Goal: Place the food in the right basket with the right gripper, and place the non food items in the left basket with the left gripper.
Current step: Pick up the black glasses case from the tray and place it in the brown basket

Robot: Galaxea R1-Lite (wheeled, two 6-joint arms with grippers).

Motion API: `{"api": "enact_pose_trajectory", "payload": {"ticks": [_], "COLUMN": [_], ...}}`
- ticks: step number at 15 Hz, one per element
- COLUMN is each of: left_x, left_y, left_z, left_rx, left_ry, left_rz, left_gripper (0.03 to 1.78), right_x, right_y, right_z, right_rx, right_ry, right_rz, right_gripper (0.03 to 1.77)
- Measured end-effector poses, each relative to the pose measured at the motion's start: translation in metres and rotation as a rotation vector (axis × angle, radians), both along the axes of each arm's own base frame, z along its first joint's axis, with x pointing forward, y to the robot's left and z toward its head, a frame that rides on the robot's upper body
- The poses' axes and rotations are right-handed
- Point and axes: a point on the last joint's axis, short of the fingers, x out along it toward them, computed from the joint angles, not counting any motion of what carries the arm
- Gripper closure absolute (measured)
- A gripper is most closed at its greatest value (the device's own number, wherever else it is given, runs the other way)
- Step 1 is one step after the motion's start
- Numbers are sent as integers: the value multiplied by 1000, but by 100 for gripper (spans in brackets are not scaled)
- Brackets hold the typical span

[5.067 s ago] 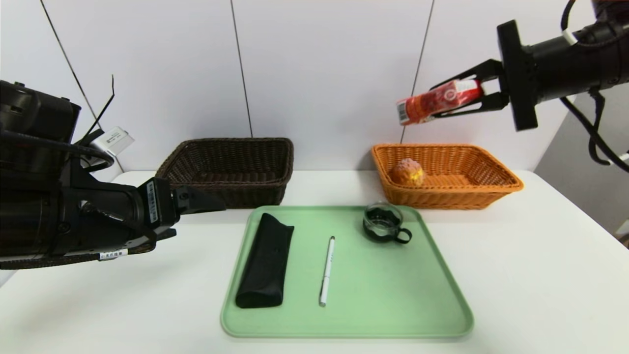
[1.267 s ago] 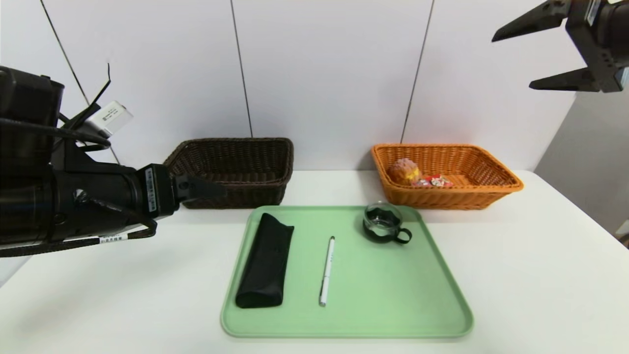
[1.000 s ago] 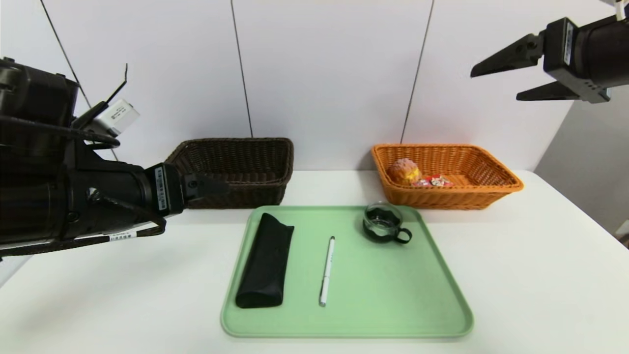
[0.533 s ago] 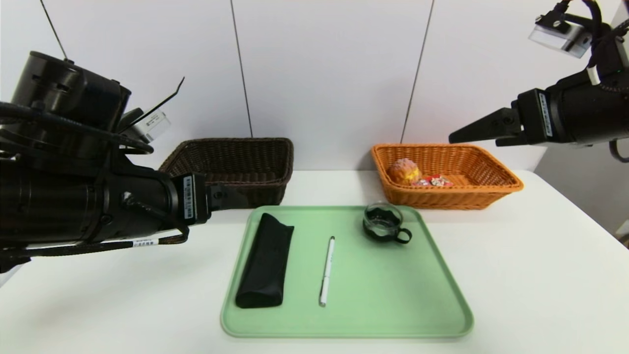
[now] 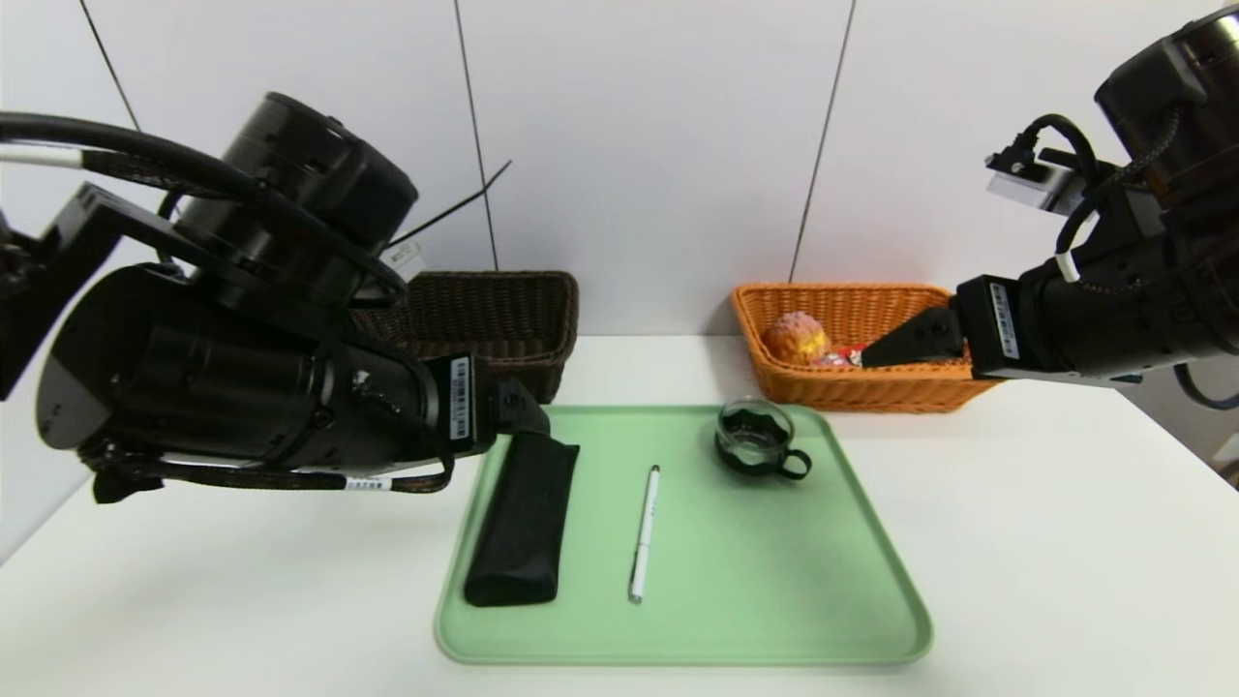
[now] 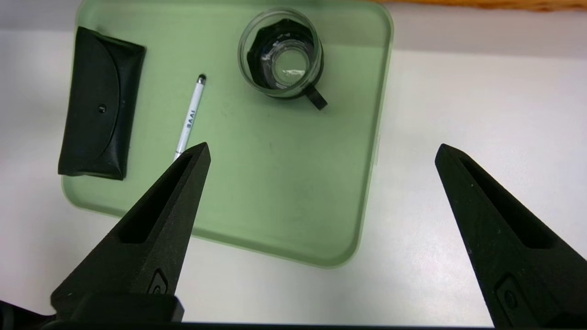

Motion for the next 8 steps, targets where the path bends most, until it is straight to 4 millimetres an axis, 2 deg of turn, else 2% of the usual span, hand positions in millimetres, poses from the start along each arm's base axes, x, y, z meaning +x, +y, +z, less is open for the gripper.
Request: {"api": "enact_pose_trajectory", "payload": {"ticks": [3, 8], "left_x": [10, 27], "left_y": [-20, -45], "left_z": [-16, -24], "left_rx": [42, 82], "left_ry": [40, 74], "left_rz": [-40, -78], "left_gripper": [12, 12], "right_x": [-7, -8], "right_y": [-6, -34], "right_z": [-6, -5], "right_rx": [2, 20], "right_ry": [22, 16], "right_rz": [-24, -120], "right_gripper": [10, 10]}}
